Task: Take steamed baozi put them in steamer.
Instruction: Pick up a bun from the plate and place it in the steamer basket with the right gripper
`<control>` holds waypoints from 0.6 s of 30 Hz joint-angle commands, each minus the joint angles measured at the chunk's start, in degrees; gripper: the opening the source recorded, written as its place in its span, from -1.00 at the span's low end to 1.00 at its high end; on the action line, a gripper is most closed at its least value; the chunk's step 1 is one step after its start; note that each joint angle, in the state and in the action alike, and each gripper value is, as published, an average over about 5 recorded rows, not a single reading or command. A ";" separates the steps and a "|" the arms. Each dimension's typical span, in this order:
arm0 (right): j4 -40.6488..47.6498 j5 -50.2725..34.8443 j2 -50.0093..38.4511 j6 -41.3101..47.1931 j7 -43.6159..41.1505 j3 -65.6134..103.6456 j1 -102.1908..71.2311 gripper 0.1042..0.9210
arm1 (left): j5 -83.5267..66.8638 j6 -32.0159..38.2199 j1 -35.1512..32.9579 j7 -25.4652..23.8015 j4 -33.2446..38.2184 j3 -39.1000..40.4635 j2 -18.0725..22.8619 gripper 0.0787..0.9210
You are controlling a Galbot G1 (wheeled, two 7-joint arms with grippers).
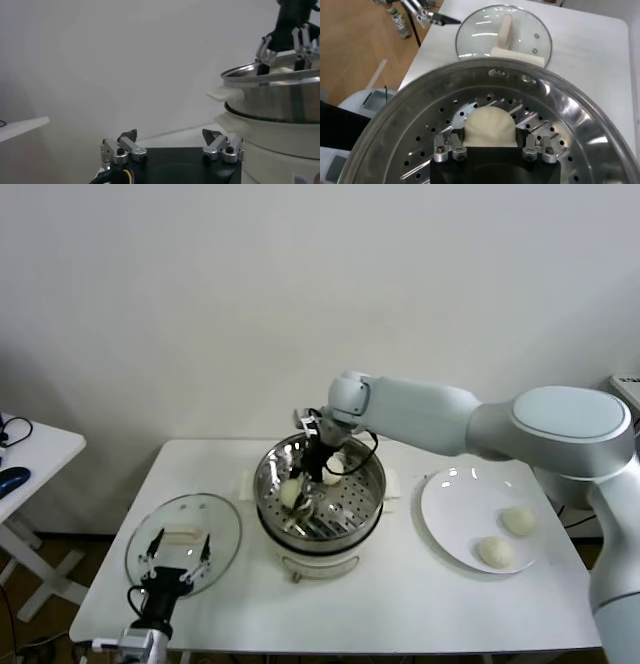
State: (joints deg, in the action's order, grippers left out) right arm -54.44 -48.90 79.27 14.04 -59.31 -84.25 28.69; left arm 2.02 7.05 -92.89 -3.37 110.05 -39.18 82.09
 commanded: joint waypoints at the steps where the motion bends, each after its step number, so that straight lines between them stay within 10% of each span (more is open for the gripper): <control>1: 0.61 1.14 0.73 -0.03 0.38 0.15 -1.28 0.38 | -0.36 -0.09 -0.08 -0.01 0.01 -0.21 -0.14 0.77; 18: -5.73 1.58 -3.73 -0.82 -1.45 0.36 5.07 0.76 | -0.27 0.14 -0.30 0.09 -0.17 -0.30 -0.02 0.77</control>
State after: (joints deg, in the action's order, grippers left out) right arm -56.00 -47.60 78.43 13.22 -59.82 -83.84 29.84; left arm 1.79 7.29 -93.21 -3.31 109.93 -39.47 82.01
